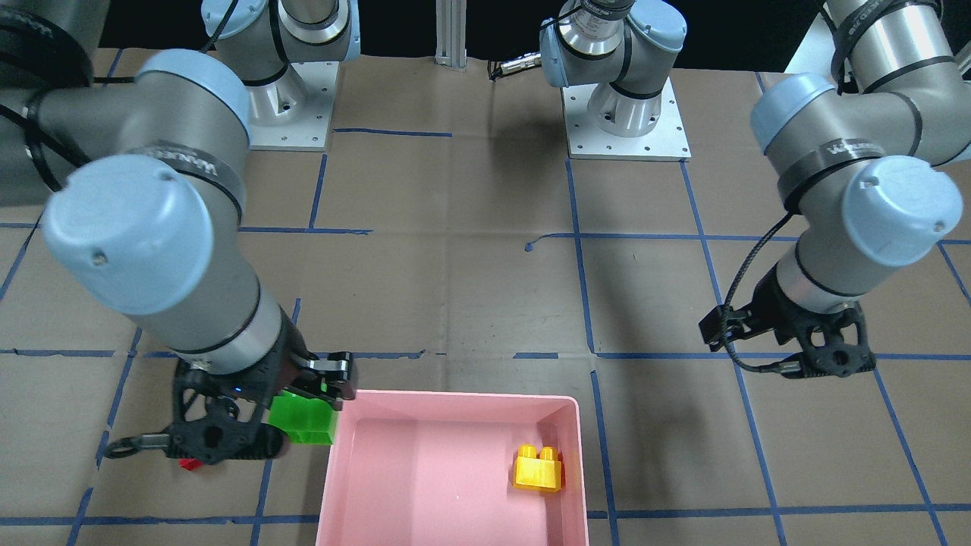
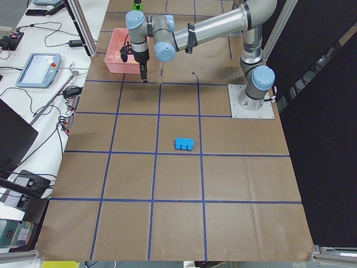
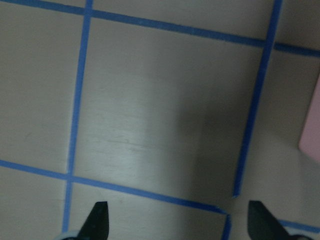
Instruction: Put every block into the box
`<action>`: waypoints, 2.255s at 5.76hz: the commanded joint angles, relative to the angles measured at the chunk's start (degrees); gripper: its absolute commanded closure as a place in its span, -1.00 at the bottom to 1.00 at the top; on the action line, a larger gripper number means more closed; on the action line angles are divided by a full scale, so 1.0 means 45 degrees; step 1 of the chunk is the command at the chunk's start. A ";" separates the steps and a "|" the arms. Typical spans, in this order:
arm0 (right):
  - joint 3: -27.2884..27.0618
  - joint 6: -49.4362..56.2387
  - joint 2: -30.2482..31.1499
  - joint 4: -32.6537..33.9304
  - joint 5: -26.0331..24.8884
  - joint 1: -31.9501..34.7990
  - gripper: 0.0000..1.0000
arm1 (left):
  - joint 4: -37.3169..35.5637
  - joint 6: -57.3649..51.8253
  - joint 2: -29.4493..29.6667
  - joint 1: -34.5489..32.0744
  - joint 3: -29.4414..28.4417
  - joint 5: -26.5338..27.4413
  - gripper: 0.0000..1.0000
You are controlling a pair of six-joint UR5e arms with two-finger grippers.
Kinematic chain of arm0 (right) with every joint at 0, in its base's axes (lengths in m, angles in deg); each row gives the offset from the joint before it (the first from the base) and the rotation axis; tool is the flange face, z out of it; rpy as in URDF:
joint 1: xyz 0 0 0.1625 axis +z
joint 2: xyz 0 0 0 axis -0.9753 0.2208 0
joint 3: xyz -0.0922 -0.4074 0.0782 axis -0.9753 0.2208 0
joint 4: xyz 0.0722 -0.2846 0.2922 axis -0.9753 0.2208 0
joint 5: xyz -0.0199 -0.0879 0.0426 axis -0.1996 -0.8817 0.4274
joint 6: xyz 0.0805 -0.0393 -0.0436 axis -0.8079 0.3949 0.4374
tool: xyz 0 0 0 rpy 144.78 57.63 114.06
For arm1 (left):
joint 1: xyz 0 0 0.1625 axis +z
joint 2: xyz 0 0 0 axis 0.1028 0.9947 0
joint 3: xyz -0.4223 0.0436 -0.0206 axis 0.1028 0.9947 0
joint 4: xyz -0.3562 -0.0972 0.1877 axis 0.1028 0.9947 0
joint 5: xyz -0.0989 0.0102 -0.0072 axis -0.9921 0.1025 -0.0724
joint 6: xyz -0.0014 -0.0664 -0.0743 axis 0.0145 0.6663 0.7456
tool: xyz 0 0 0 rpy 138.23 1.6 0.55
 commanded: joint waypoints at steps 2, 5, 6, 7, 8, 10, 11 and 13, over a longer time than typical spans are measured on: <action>0.0285 -0.0905 -0.2346 0.1721 0.1546 0.0986 -0.44 | -0.0097 -0.5136 -0.1785 0.2985 0.1949 0.0051 -0.89; 0.0362 -0.0848 -0.2137 0.1507 0.1312 0.0797 -0.99 | -0.0620 -0.9442 -0.1320 0.5682 0.2710 0.0833 -0.88; 0.0324 -0.0789 -0.1614 0.1410 0.1176 0.0602 -0.99 | -0.2094 -1.0746 -0.0951 0.6328 0.3390 0.0697 -0.88; 0.0285 -0.0537 -0.1125 0.1313 0.0730 0.0097 -0.99 | -0.3134 -1.1609 -0.0445 0.6953 0.3958 -0.0039 -0.89; 0.0207 0.0897 -0.0753 0.0616 0.0668 -0.0739 -0.99 | -0.3512 -1.1599 0.0005 0.7094 0.4389 -0.0085 -0.89; 0.0090 0.4933 -0.0515 -0.0345 0.0164 -0.2362 -0.99 | -0.4817 -1.1579 0.1020 0.7427 0.4978 -0.0027 -0.89; 0.0070 0.6984 -0.0515 -0.0348 -0.0575 -0.2736 -0.99 | -0.4843 -1.1540 0.1025 0.7428 0.4960 -0.0027 -0.88; -0.0996 0.9107 -0.0612 0.0058 -0.0699 -0.3304 -0.98 | -0.4805 -1.1520 0.1103 0.7428 0.5057 0.0032 -0.39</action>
